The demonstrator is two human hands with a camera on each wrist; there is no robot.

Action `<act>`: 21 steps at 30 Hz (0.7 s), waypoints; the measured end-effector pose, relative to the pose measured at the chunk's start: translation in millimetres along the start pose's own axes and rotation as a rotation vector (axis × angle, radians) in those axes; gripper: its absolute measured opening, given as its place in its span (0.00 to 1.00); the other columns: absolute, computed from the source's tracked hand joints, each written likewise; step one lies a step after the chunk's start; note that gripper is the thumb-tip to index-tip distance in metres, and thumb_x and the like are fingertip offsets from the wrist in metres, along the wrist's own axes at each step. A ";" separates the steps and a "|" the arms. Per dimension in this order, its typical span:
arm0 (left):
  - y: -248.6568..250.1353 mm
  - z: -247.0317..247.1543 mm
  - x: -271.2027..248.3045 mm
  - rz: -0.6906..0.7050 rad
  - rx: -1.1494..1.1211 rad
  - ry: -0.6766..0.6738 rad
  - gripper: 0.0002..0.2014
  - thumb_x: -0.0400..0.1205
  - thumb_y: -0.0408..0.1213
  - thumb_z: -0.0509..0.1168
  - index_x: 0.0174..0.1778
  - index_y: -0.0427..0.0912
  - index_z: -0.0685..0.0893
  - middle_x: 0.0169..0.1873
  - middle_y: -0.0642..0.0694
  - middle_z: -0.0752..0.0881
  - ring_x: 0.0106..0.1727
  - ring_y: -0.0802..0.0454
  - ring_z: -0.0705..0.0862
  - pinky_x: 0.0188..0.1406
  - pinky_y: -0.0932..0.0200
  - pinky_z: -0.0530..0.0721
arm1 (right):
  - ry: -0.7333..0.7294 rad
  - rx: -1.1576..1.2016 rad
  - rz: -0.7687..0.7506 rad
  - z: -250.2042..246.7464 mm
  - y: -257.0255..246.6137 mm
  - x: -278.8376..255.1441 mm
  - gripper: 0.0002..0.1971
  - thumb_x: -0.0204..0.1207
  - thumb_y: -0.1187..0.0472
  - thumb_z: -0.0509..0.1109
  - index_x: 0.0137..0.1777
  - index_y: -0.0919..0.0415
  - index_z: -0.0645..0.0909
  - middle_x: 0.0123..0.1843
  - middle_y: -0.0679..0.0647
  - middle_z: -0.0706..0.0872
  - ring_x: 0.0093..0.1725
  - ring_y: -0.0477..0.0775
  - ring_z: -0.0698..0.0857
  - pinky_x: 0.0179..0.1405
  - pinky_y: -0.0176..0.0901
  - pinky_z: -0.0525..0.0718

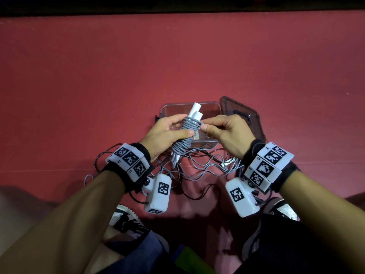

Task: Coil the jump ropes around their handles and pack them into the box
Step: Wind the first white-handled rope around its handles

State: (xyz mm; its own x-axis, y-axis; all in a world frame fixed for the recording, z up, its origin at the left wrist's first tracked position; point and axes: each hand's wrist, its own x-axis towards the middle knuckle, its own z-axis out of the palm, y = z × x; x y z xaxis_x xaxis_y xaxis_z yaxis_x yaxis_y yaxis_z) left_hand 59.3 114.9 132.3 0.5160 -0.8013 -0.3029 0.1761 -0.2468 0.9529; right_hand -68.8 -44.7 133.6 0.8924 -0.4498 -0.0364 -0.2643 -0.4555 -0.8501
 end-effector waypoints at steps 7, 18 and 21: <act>-3.7 2.6 2.4 0.009 0.108 0.021 0.23 0.74 0.29 0.80 0.61 0.53 0.85 0.54 0.46 0.90 0.52 0.57 0.90 0.56 0.60 0.87 | -0.058 -0.149 -0.061 -1.9 -2.2 -1.8 0.11 0.83 0.54 0.70 0.62 0.44 0.89 0.43 0.46 0.86 0.48 0.49 0.85 0.53 0.43 0.78; -0.9 2.1 -0.2 -0.045 -0.046 0.017 0.37 0.59 0.43 0.82 0.66 0.47 0.80 0.57 0.34 0.89 0.59 0.30 0.89 0.68 0.30 0.83 | -0.109 -0.135 0.021 -3.5 -1.6 -0.3 0.11 0.84 0.50 0.68 0.60 0.46 0.90 0.53 0.51 0.89 0.56 0.53 0.86 0.64 0.54 0.81; -1.2 1.0 0.8 -0.052 -0.026 -0.007 0.32 0.63 0.39 0.80 0.64 0.44 0.80 0.54 0.38 0.90 0.57 0.39 0.90 0.64 0.39 0.86 | -0.091 -0.090 0.011 -4.6 -2.8 -1.4 0.10 0.83 0.51 0.70 0.60 0.44 0.90 0.49 0.45 0.88 0.54 0.48 0.86 0.63 0.50 0.81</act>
State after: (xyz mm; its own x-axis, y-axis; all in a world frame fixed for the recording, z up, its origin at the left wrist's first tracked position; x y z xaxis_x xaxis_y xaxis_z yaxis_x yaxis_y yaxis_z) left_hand 58.6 114.0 131.0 0.5000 -0.7915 -0.3515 0.2245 -0.2735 0.9353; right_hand -70.9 -46.4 138.4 0.9176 -0.3857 -0.0959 -0.3022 -0.5204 -0.7987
